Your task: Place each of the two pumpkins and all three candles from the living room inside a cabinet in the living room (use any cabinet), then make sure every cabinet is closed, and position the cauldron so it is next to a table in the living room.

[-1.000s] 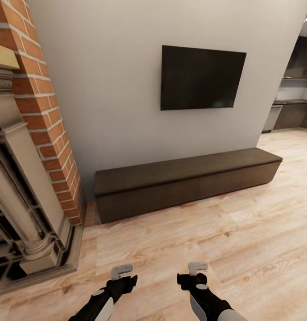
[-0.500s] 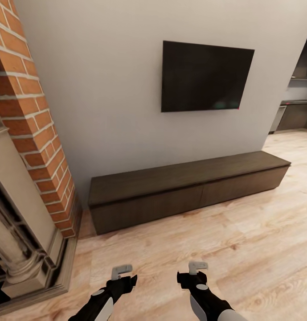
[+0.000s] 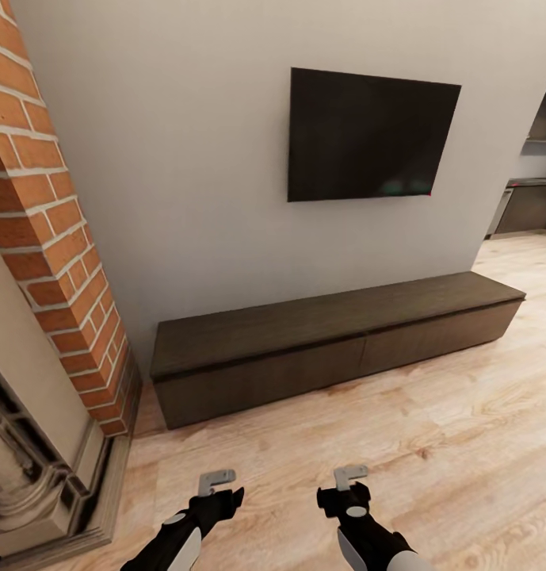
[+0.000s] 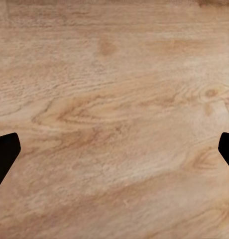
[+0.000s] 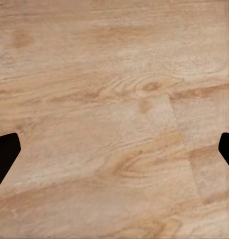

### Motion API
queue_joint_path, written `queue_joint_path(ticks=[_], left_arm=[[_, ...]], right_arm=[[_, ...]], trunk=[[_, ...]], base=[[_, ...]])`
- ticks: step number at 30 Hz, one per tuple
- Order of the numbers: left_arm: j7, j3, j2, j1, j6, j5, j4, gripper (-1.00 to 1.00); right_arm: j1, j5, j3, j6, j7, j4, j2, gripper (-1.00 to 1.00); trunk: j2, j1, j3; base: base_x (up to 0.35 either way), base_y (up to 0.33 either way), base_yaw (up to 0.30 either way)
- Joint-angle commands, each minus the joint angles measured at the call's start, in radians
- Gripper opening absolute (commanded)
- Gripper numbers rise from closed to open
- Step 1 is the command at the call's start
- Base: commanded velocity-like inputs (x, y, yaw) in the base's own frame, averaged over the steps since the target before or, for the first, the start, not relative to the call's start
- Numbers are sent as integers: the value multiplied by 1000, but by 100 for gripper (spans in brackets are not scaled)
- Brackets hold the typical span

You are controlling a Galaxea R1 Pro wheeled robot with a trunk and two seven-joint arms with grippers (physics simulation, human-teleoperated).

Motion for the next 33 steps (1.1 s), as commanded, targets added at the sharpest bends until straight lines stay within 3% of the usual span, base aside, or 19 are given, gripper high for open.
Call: queue_joint_path(ticks=[1, 5, 25, 33], left_arm=[[0, -2, 1, 0, 5, 8, -2, 100], [3, -3, -1, 0, 6, 7, -3, 100], [0, -2, -2, 0, 7, 9, 8, 100], [0, -2, -2, 0, 6, 8, 8, 100]], right_arm=[[-1, 6, 6, 10, -11, 0, 0, 100], [-1, 6, 8, 41, -13, -9, 0, 100], [0, 4, 11, 34, 7, -53, 0, 100], [-1, 5, 12, 33, 8, -54, 0, 100]], trunk=[[0, 0, -1], [0, 0, -1], [0, 0, -1], [0, 0, -1]], base=[[24, 0, 0], [197, 0, 0], [294, -24, 1], [83, -208, 226]])
